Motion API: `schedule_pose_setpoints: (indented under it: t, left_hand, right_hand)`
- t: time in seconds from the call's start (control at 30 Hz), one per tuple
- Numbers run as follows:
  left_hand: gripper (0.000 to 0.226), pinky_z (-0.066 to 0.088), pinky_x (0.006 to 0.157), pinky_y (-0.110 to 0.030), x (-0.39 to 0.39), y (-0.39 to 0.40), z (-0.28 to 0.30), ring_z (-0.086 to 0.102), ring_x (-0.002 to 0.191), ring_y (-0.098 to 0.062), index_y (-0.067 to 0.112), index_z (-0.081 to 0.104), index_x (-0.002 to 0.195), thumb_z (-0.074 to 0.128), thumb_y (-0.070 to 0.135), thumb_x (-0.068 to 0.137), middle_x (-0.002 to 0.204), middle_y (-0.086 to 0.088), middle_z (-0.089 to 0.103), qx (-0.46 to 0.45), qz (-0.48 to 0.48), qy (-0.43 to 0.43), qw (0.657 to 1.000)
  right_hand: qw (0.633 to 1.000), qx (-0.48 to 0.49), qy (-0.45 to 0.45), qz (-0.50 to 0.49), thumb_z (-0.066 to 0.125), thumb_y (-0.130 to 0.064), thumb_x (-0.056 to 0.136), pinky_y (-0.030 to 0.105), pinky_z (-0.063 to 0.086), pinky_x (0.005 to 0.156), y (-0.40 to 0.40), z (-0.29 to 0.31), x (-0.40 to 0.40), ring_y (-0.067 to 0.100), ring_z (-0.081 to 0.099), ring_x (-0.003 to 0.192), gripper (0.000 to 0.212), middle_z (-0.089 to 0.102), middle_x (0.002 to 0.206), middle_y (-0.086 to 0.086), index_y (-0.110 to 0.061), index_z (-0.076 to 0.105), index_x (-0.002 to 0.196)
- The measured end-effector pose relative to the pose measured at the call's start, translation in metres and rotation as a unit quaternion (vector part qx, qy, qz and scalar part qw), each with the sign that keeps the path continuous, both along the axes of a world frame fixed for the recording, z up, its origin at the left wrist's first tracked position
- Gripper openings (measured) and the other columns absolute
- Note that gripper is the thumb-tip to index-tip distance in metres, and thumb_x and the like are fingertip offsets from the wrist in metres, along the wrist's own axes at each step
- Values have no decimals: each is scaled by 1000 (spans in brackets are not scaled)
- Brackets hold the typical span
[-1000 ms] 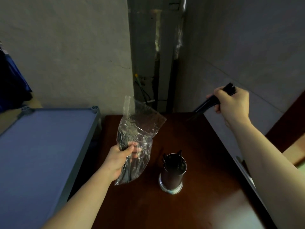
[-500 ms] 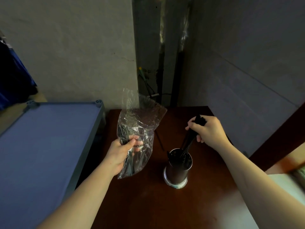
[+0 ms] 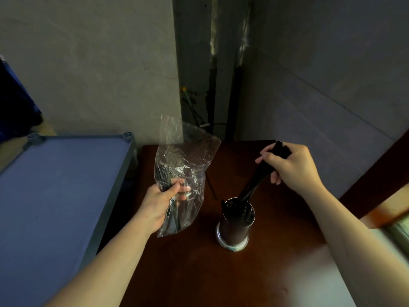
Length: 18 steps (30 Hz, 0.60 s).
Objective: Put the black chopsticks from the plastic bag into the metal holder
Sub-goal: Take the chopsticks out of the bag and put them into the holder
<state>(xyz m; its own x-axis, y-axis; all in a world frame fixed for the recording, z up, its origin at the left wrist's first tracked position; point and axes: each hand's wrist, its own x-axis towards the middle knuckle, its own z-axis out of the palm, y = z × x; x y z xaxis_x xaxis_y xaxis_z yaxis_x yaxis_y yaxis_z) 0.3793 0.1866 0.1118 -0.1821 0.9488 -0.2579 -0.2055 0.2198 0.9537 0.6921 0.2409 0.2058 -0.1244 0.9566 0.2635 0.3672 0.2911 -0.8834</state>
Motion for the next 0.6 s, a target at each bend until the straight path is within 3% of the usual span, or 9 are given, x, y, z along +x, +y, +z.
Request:
schedule_pose_setpoints:
  t: [0.3,0.43,0.6]
  left_hand:
    - [16,54,71,-28,6,3,1,72,76,-18,11,73,104,59,7,98,83,-2,79,8,-4,-11,1000]
    - [16,54,66,-24,4,4,1,72,75,-17,13,74,104,59,8,99,84,-1,79,11,-6,-7,1000]
    - [16,52,72,-32,-1,3,-1,72,74,-17,13,74,106,60,9,98,87,-3,79,10,4,-6,1000]
  right_hand:
    - [996,6,-75,44,67,-11,96,25,53,43,-22,-10,-7,15,61,39,10,67,51,6,-16,74,91]
    - [997,-21,-52,50,66,-12,96,28,54,44,-22,-27,-10,21,63,42,11,67,52,13,-17,75,91]
    - [996,-51,-53,48,67,-11,96,31,57,46,-15,-47,-11,30,67,47,11,73,64,16,-18,75,93]
